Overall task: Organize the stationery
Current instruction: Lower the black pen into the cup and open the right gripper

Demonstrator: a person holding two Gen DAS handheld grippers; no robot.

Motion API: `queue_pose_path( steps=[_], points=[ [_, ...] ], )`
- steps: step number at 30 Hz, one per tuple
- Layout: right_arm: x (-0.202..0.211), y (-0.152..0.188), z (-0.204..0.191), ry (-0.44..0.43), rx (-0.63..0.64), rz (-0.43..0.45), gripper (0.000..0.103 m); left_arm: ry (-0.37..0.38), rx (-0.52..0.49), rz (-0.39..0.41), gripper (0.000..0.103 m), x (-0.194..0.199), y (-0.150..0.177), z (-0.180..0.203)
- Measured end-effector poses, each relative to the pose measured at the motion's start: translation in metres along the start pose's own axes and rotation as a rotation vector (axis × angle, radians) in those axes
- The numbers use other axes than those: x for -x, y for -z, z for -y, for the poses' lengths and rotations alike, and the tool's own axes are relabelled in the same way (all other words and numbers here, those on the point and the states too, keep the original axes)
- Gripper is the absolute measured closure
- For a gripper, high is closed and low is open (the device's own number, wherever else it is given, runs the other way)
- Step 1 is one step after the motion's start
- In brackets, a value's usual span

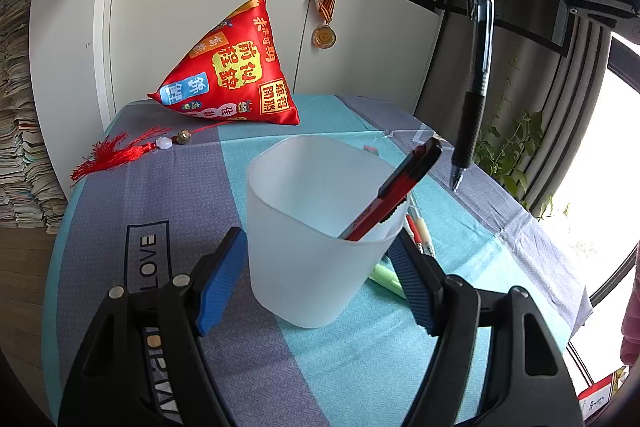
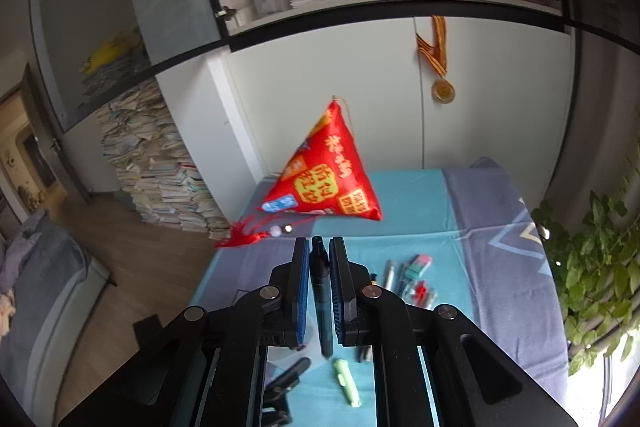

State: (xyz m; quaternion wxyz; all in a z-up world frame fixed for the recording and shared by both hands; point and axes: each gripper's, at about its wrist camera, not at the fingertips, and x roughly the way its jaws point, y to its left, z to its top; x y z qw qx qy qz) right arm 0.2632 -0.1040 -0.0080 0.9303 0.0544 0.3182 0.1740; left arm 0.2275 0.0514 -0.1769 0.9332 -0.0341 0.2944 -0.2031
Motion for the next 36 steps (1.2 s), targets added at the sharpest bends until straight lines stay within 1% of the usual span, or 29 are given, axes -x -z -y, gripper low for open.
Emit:
queue_pose_path(
  steps=[5, 11, 13, 16, 20, 24, 33, 36],
  points=[
    [-0.001, -0.003, -0.015, -0.038, 0.024, 0.019, 0.092, 0.0, 0.0, 0.0, 0.031, 0.0, 0.0, 0.0],
    [-0.005, -0.005, -0.028, -0.043, 0.054, 0.032, 0.092, 0.0, 0.0, 0.0, 0.031, 0.0, 0.0, 0.0],
    [-0.009, -0.002, -0.029, -0.044, 0.059, 0.019, 0.092, 0.0, 0.0, 0.0, 0.031, 0.0, 0.0, 0.0],
    [-0.02, 0.008, -0.028, -0.04, 0.062, -0.027, 0.092, 0.0, 0.0, 0.0, 0.031, 0.0, 0.0, 0.0],
    [-0.039, 0.025, -0.023, -0.023, 0.056, -0.108, 0.092, 0.0, 0.0, 0.0, 0.031, 0.0, 0.0, 0.0],
    [-0.051, 0.037, -0.016, -0.03, 0.033, -0.172, 0.092, 0.0, 0.001, 0.0, 0.031, 0.0, 0.0, 0.0],
    [-0.059, 0.043, -0.011, -0.025, 0.02, -0.203, 0.092, 0.0, 0.0, 0.0, 0.031, 0.0, -0.001, 0.0],
    [-0.06, 0.043, -0.011, -0.04, 0.012, -0.212, 0.092, 0.0, 0.0, -0.001, 0.03, 0.0, -0.001, 0.0]
  ],
)
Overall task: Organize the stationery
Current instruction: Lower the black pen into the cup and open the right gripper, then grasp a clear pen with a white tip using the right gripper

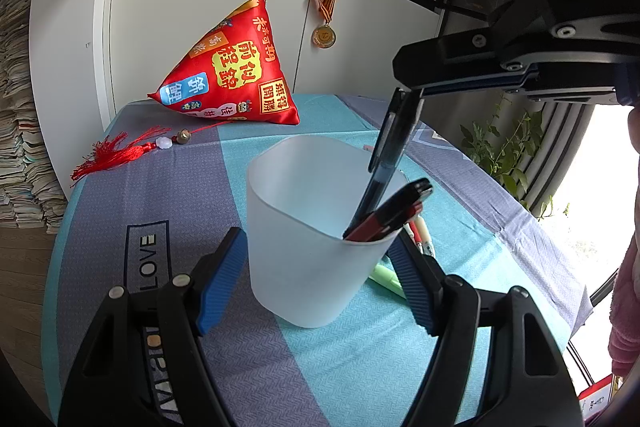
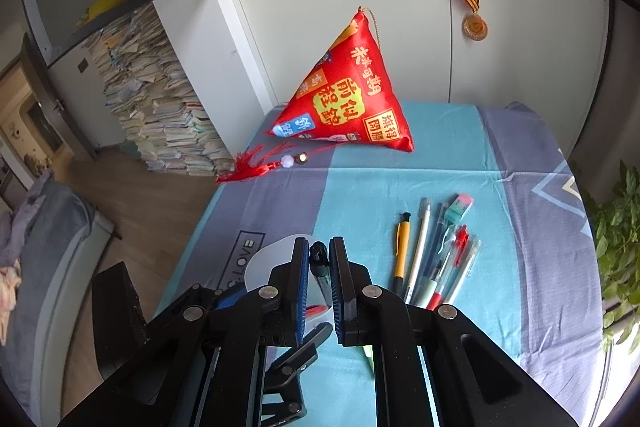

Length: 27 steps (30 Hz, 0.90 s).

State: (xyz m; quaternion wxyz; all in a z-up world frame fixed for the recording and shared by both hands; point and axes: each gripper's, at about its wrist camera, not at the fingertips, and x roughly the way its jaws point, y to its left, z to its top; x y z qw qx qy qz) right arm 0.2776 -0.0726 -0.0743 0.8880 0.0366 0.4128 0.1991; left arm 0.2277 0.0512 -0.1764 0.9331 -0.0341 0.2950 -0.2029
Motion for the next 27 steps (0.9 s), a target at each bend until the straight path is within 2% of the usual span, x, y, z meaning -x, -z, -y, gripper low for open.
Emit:
queue_pose_path(
  steps=[3, 6, 10, 12, 16, 20, 27],
  points=[
    [0.004, 0.0, 0.001, -0.011, -0.001, 0.001, 0.092, 0.0, 0.0, 0.0, 0.03, 0.0, 0.0, 0.0],
    [0.016, -0.002, 0.008, -0.005, -0.015, 0.041, 0.092, 0.0, 0.0, 0.0, 0.03, 0.0, 0.0, 0.0],
    [0.025, -0.003, 0.035, 0.095, -0.076, 0.076, 0.092, -0.001, -0.001, 0.0, 0.03, 0.0, 0.0, 0.0],
    [0.017, 0.0, 0.058, 0.159, -0.133, 0.037, 0.092, -0.001, -0.003, 0.001, 0.03, 0.0, 0.0, 0.001],
    [-0.019, 0.01, 0.102, 0.259, -0.237, -0.105, 0.092, -0.001, -0.004, 0.001, 0.03, 0.0, 0.0, 0.001],
    [-0.052, 0.016, 0.135, 0.248, -0.345, -0.204, 0.092, -0.001, -0.004, 0.001, 0.03, 0.0, 0.0, 0.001],
    [-0.083, 0.007, 0.153, 0.257, -0.403, -0.243, 0.092, -0.001, -0.004, 0.0, 0.03, 0.0, 0.0, 0.001]
  ],
)
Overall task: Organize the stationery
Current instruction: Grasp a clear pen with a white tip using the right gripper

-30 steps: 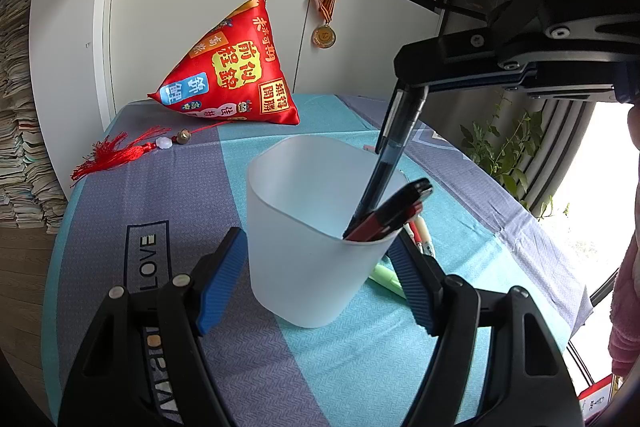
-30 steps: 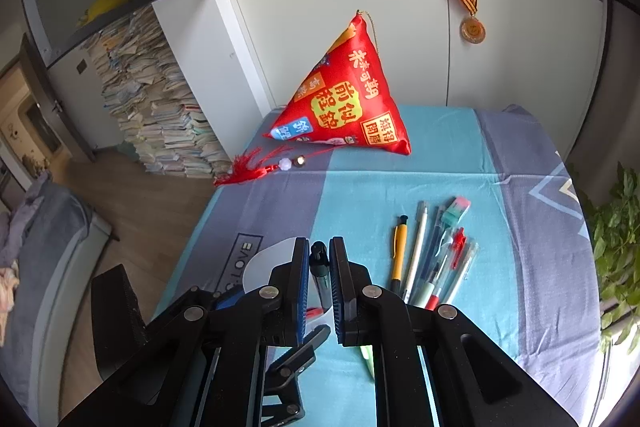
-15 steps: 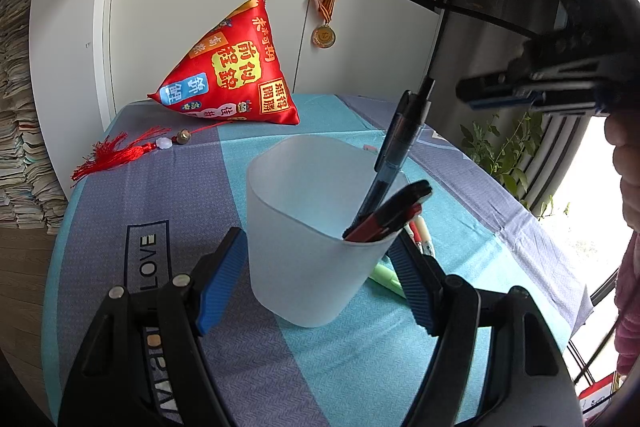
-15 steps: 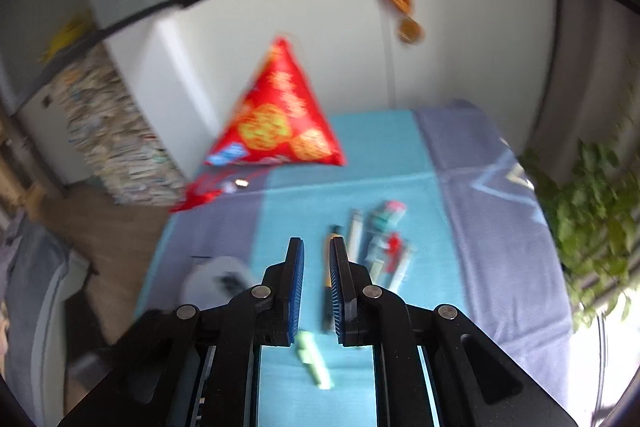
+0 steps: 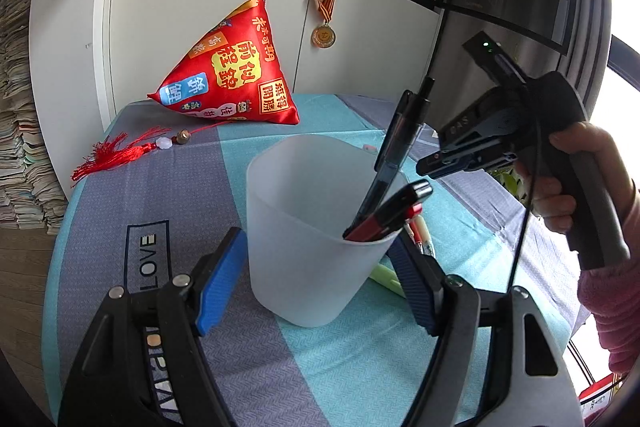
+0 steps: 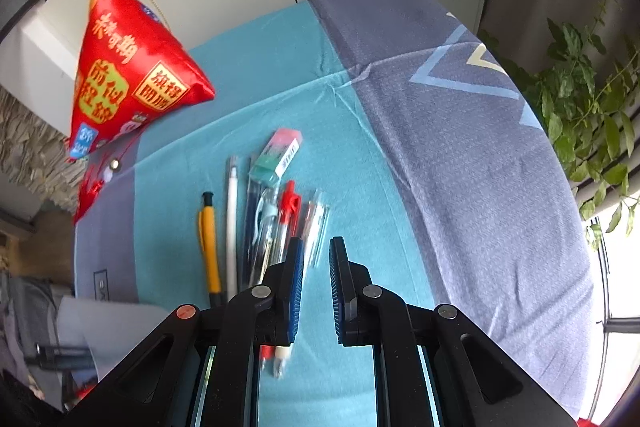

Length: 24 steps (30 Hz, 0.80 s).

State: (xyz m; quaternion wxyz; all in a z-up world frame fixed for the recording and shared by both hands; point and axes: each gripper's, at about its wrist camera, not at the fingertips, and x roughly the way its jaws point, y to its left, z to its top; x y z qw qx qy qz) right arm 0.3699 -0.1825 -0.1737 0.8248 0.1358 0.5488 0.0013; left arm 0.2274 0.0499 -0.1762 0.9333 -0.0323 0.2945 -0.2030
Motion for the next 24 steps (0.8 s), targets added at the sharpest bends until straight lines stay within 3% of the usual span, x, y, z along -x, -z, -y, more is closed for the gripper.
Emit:
queue_pose_path(
  steps=[14, 24],
  points=[
    [-0.03, -0.014, -0.004, 0.033, -0.012, -0.071, 0.088, 0.004, -0.009, 0.002, 0.03, 0.0, 0.0, 0.001],
    [-0.036, -0.016, -0.017, 0.097, 0.037, -0.036, 0.087, 0.006, -0.006, -0.003, 0.03, 0.0, -0.001, 0.002]
  ],
)
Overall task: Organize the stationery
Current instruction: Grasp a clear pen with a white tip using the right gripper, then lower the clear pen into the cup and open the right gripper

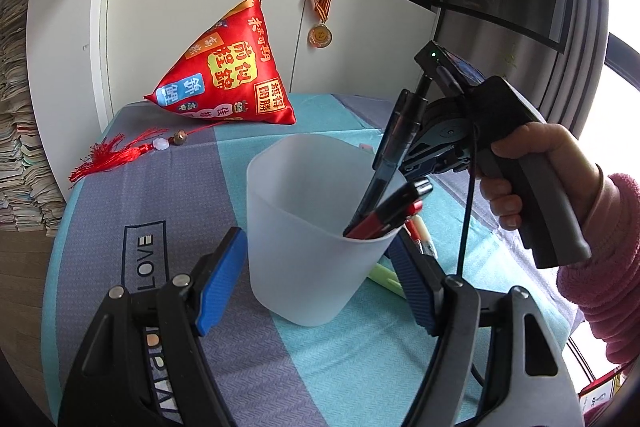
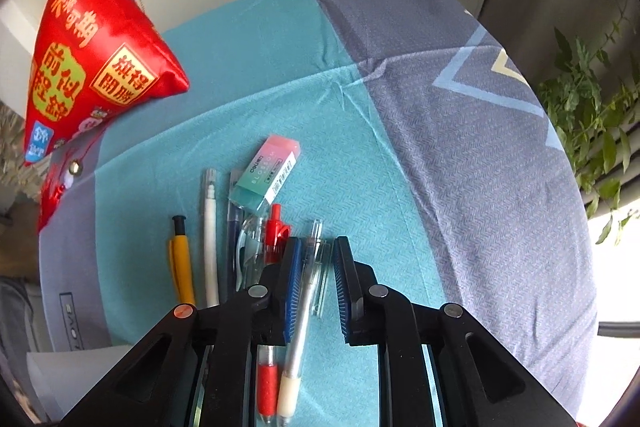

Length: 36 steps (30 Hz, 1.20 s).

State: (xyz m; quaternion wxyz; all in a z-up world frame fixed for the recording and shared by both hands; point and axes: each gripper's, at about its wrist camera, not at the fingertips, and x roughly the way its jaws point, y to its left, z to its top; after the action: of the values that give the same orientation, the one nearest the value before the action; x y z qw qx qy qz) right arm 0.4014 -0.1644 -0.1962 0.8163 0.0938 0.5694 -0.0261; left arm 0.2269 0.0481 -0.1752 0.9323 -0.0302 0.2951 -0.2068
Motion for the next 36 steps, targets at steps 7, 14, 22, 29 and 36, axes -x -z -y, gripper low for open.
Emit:
queue_pose_path(
  steps=[7, 14, 22, 29, 36],
  points=[
    [0.037, 0.016, 0.009, -0.077, 0.016, 0.066, 0.087, 0.0, 0.003, -0.003, 0.03, 0.0, 0.0, 0.0],
    [0.113, 0.045, 0.014, -0.118, 0.078, 0.24, 0.088, 0.001, 0.006, -0.006, 0.03, 0.0, 0.001, 0.0],
    [0.186, 0.082, -0.003, -0.134, 0.182, 0.442, 0.088, 0.001, 0.006, -0.006, 0.03, 0.0, 0.001, 0.0],
    [0.232, 0.088, -0.037, -0.205, 0.268, 0.557, 0.088, 0.001, 0.006, -0.006, 0.03, 0.0, 0.001, 0.0],
    [0.251, 0.095, -0.072, -0.282, 0.342, 0.606, 0.088, 0.001, 0.006, -0.006, 0.03, 0.0, 0.001, 0.0]
  ],
)
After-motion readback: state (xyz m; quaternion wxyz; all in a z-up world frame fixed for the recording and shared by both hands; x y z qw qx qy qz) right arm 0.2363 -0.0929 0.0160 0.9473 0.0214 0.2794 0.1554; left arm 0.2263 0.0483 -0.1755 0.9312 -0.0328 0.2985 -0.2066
